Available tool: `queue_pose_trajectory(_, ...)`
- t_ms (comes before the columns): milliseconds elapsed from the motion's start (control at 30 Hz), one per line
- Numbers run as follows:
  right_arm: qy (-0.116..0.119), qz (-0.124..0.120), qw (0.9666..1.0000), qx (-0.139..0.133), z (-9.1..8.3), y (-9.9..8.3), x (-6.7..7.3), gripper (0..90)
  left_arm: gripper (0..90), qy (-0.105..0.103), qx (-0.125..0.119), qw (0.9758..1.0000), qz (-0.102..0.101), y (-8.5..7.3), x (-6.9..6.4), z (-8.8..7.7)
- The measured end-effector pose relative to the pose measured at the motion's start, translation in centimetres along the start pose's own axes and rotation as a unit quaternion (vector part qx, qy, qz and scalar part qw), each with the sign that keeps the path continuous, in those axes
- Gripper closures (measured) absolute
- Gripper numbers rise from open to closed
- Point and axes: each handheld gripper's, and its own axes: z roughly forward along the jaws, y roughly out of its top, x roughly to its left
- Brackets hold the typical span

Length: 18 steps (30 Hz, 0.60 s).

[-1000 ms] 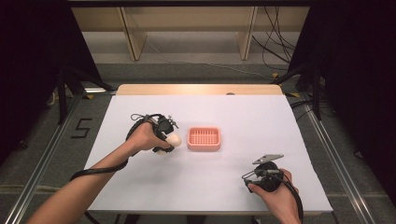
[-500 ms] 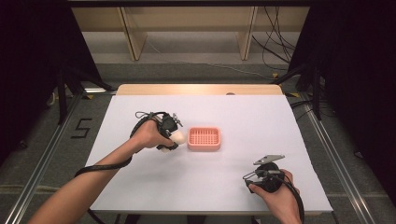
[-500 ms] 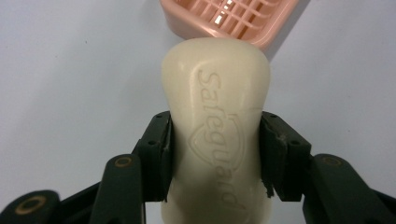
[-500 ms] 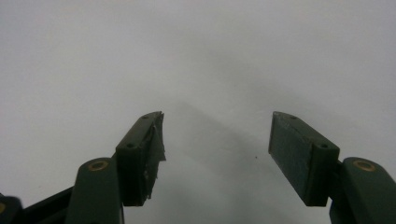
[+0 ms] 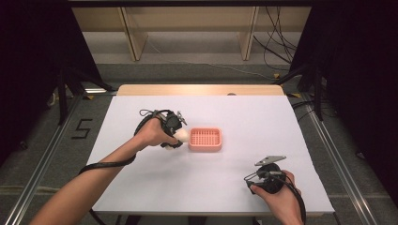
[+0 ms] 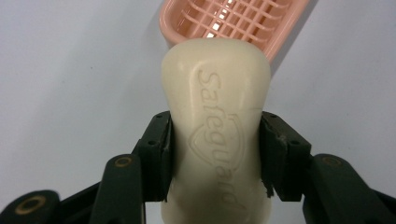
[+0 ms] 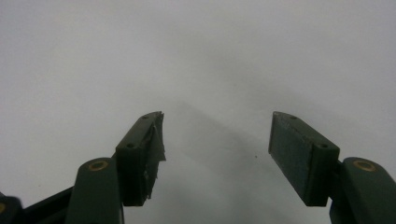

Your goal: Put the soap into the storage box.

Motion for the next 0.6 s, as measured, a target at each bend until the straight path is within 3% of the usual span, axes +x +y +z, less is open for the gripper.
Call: queue_pose_trajectory(600,-0.002,0.002,1.0,-0.001,-0.06,-0.04,0.01,36.2,49.0,0.001,-0.011,0.9999,0.009,0.8,-0.27,0.0)
